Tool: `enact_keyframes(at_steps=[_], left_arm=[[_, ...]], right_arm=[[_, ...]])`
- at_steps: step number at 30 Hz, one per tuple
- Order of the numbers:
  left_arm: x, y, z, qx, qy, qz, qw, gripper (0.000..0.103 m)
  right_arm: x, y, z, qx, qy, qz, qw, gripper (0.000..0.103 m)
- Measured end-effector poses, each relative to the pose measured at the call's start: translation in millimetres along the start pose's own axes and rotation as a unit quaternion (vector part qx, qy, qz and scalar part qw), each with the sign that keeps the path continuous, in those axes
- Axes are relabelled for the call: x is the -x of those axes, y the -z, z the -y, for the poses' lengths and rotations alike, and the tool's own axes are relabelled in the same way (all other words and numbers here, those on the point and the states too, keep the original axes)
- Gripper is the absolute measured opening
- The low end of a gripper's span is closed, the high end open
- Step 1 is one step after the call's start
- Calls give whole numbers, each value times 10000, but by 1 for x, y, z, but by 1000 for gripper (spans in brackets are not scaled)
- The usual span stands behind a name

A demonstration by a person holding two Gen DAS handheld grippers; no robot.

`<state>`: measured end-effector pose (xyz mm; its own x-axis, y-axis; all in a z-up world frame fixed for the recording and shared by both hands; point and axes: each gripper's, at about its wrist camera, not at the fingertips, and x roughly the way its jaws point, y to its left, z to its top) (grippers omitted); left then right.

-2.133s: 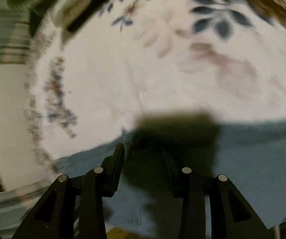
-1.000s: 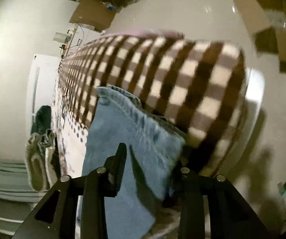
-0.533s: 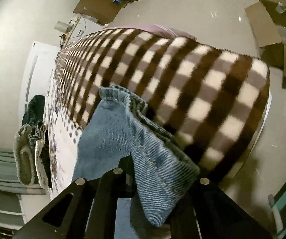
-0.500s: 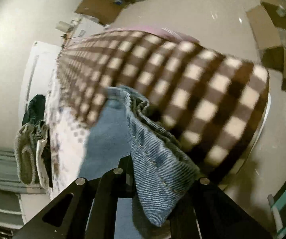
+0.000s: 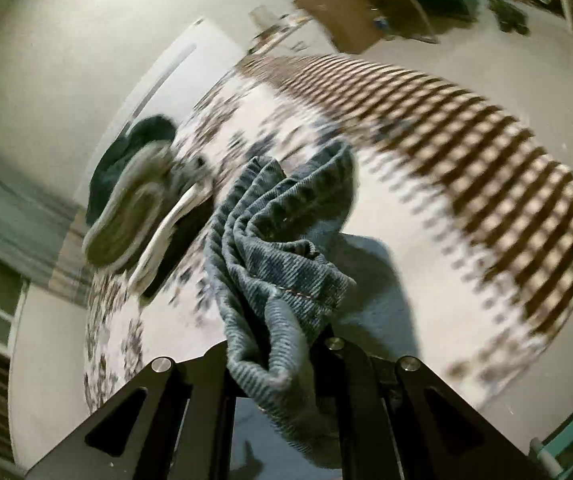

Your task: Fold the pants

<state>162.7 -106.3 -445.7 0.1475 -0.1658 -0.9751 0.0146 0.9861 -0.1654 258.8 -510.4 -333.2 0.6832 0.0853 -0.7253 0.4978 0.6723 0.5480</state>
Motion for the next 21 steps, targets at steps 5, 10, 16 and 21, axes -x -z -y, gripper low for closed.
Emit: enact_keyframes(at_steps=[5, 10, 16, 21], left_arm=[[15, 12, -66, 371, -111, 81, 9992, 103], [14, 16, -136, 877, -375, 77, 9954, 103], [10, 33, -213, 1453, -603, -44, 9875, 103], [10, 42, -242, 1726, -682, -13, 9826, 103]], right_arm=[[-47, 71, -72, 416, -44, -458, 9981, 9], [-99, 153, -128, 1187, 134, -827, 9894, 9], [-170, 252, -161, 2265, 898, -1212, 9623, 11], [-196, 285, -175, 2657, 1390, -1485, 9424, 48]])
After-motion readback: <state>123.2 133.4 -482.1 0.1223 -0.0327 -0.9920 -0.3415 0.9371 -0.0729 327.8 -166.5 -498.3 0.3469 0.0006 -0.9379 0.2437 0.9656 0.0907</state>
